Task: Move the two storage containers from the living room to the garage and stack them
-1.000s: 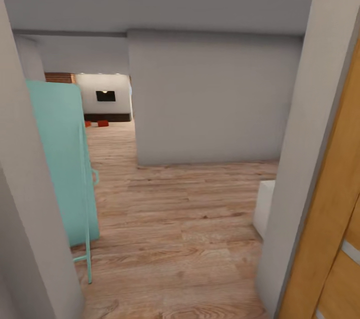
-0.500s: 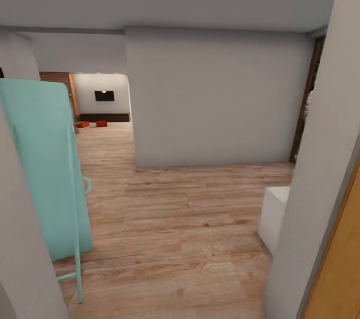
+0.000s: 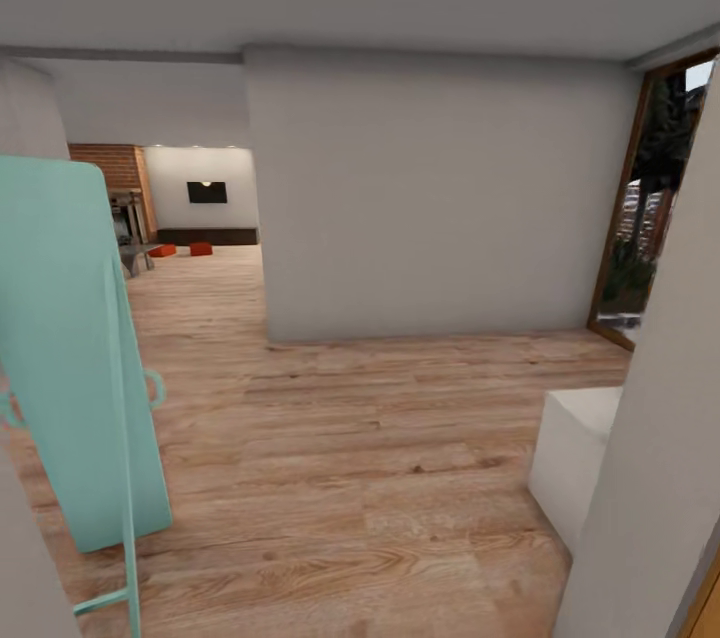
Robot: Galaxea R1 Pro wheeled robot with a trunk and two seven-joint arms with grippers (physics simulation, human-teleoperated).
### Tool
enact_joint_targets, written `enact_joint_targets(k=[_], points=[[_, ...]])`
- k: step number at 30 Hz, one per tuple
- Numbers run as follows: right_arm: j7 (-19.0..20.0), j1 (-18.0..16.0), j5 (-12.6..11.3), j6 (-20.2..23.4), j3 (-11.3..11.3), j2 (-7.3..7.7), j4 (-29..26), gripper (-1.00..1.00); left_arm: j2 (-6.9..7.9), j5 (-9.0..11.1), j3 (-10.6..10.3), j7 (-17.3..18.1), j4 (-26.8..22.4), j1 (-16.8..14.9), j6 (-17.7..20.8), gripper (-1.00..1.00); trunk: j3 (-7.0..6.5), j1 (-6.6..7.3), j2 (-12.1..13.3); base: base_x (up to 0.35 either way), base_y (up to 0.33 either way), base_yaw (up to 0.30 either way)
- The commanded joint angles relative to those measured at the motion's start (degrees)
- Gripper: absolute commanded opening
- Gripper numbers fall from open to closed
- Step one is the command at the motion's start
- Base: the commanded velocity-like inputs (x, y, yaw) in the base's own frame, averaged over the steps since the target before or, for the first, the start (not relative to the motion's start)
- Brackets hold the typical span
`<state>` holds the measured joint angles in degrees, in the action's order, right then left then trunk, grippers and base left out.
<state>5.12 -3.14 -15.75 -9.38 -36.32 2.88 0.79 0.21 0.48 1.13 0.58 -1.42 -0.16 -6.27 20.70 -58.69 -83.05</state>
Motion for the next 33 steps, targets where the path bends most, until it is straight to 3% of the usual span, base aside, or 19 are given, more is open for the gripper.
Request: enact_joint_targets(k=[1,22,33], points=[[0.3,-0.1,-0.6,-0.2,-0.4,-0.04,0.1,1.0,0.0,0.0,0.1,0.1,0.0,0.0,-0.1,1.0,0.06,-0.04,0.0,0.321,0.0,0.0],[0.3,0.0,-0.5,-0.1,-0.3,-0.17,0.1,1.0,0.05,0.0,0.1,0.0,0.0,0.0,-0.1,1.0,0.06,-0.04,0.0,0.322,0.0,0.0],[0.3,0.0,-0.8,-0.2,-0.3,-0.07,0.1,1.0,0.05,0.0,0.1,0.0,0.0,0.0,-0.1,1.0,0.06,-0.04,0.0,0.322,0.0,0.112]])
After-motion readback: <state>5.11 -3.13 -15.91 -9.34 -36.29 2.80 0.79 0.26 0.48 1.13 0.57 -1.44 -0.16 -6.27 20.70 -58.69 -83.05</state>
